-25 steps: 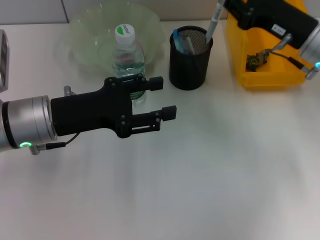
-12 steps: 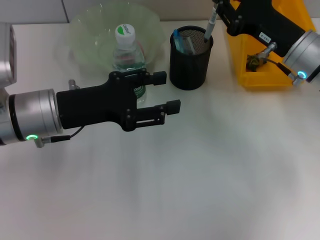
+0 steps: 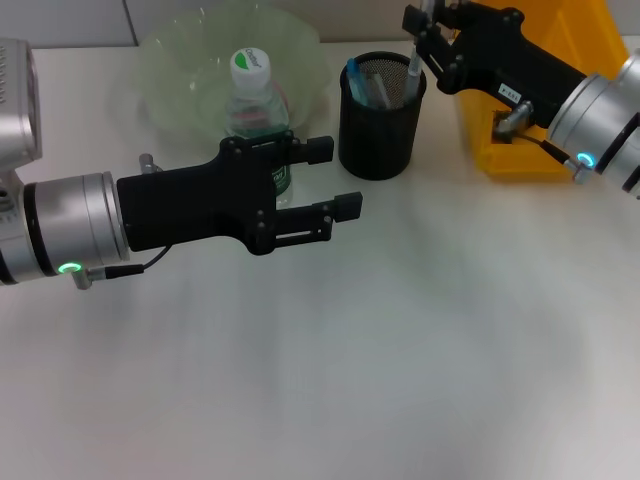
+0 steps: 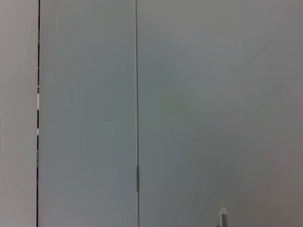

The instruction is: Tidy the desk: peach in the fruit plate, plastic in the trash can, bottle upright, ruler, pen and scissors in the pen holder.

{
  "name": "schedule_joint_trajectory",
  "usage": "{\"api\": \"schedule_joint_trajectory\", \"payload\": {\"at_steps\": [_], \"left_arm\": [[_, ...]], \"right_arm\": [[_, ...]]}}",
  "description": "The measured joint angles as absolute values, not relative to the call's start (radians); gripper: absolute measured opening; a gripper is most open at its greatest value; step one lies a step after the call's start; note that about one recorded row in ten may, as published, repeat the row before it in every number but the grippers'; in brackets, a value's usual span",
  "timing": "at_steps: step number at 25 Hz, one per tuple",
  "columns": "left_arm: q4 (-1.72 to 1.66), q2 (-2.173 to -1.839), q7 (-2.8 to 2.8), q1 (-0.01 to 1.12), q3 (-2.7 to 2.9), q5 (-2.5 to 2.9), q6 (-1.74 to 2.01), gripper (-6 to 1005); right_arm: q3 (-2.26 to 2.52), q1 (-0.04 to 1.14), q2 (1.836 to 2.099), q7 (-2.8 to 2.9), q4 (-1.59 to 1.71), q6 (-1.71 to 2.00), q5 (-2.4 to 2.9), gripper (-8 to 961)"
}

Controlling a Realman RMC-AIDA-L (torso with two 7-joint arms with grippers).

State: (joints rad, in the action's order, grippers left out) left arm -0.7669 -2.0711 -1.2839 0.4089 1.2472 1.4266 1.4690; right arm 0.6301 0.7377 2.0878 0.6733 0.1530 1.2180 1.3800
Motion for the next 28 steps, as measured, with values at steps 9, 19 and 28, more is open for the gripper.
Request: {"api": "schedule_joint_trajectory", "payload": {"at_steps": [9, 19, 28], "left_arm": [[-0.767, -2.069, -1.284, 0.411, 1.247, 1.427, 1.456, 735], [-0.77, -2.069, -1.284, 0.414, 1.239, 1.42, 1.454, 738], [-0.759, -2.071, -1.307, 0.405, 1.236, 1.417, 1.452, 741]], "right_arm": [[0.64, 0.738, 2.088, 0.67, 0.152, 1.213, 1.373, 256], [0.636, 0.713, 2.089, 0.734, 0.155, 1.273, 1.372, 261], [0.67, 0.541, 2.085, 1.005, 0.309, 1.539, 1.381, 491]]}}
